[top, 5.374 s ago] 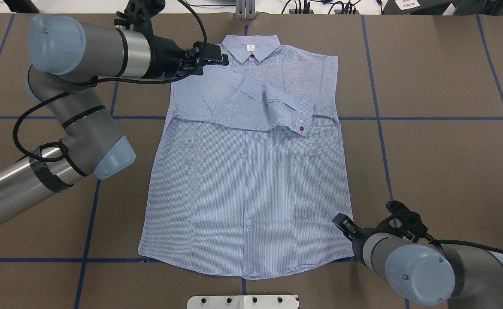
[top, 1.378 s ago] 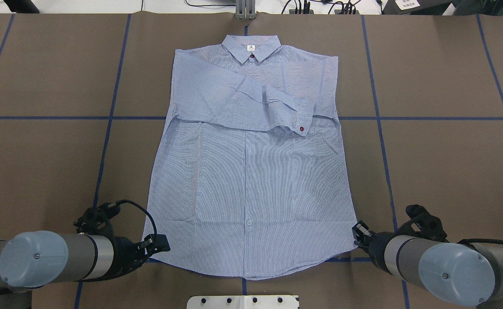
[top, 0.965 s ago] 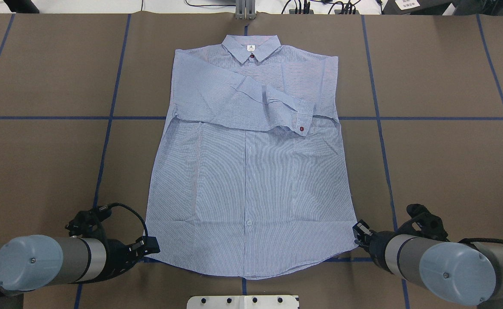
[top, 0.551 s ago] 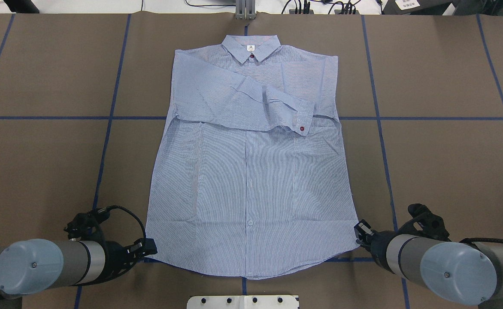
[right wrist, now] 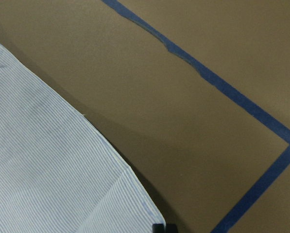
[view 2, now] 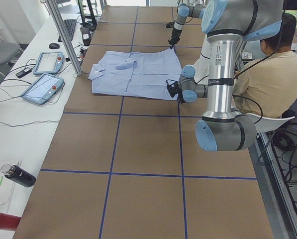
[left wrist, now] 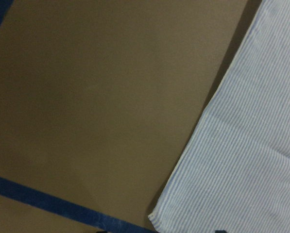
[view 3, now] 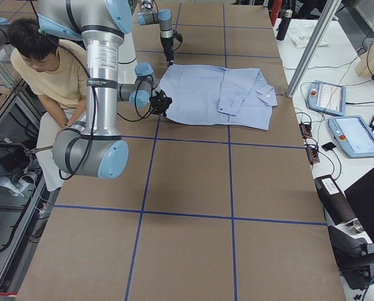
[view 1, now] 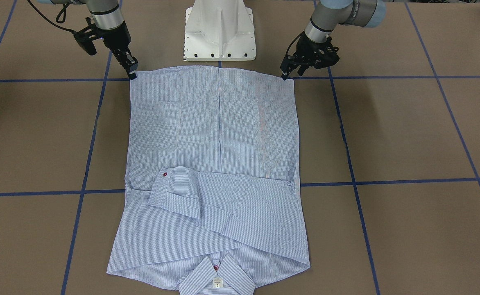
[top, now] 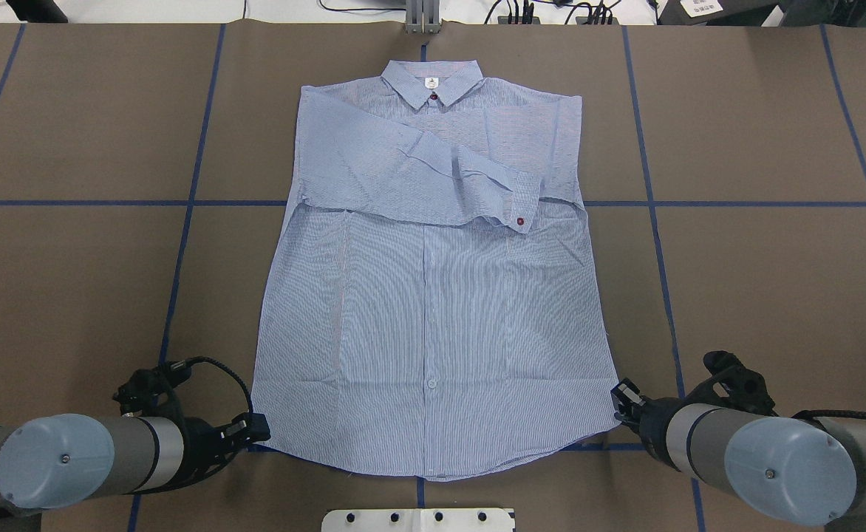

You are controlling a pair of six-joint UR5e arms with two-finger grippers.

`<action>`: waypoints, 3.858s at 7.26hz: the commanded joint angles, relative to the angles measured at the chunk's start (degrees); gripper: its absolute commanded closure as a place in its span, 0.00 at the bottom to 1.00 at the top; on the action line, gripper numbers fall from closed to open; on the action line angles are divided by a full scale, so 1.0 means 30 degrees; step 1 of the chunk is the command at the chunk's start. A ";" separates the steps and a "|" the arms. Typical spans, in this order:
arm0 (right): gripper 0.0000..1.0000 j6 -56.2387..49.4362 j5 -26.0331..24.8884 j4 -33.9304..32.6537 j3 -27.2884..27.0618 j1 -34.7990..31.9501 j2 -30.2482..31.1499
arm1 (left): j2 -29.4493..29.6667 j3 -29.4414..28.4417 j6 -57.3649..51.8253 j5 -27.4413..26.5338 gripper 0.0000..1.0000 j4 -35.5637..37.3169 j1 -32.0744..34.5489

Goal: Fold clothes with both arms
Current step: 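Lower both grippers and pinch the two hem corners, then lift the hem with both grippers and fold it toward the collar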

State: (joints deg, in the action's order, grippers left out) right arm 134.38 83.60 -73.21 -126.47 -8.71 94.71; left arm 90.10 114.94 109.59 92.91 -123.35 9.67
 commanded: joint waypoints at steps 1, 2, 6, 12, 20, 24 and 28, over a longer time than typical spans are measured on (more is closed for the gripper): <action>1.00 0.0000 -0.0004 0.0000 -0.0001 0.0004 0.0011 | 0.0141 0.0008 -0.0055 -0.0266 0.22 0.0831 0.0030; 1.00 0.0000 -0.0004 0.0000 -0.0001 0.0004 0.0069 | 0.0171 -0.0021 -0.0403 -0.0413 0.22 0.0835 0.0001; 1.00 0.0029 -0.0004 0.0000 -0.0001 0.0033 0.0070 | 0.0521 -0.0021 -0.0407 -0.0444 0.29 0.0835 -0.0087; 1.00 0.0000 -0.0004 0.0000 0.0029 0.0062 0.0070 | 0.0669 -0.0021 -0.0407 -0.1147 0.84 0.0893 -0.0029; 1.00 0.0000 0.0025 -0.0264 -0.2423 0.1289 0.1058 | -0.2576 0.5973 0.1486 -0.1235 1.00 0.1039 -0.1865; 1.00 0.0030 0.0638 -0.0264 -0.5383 0.2055 0.3752 | -0.3022 0.8326 0.3633 -0.0739 1.00 0.1359 -0.3222; 1.00 0.0000 0.3789 -0.0293 -0.5451 -0.3255 0.2042 | -0.2789 0.8567 0.3579 -0.0737 1.00 0.1567 -0.0099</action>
State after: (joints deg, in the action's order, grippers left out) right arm 134.37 90.00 -74.02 -143.17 -11.24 103.60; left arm 81.34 141.68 120.71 90.69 -118.69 5.08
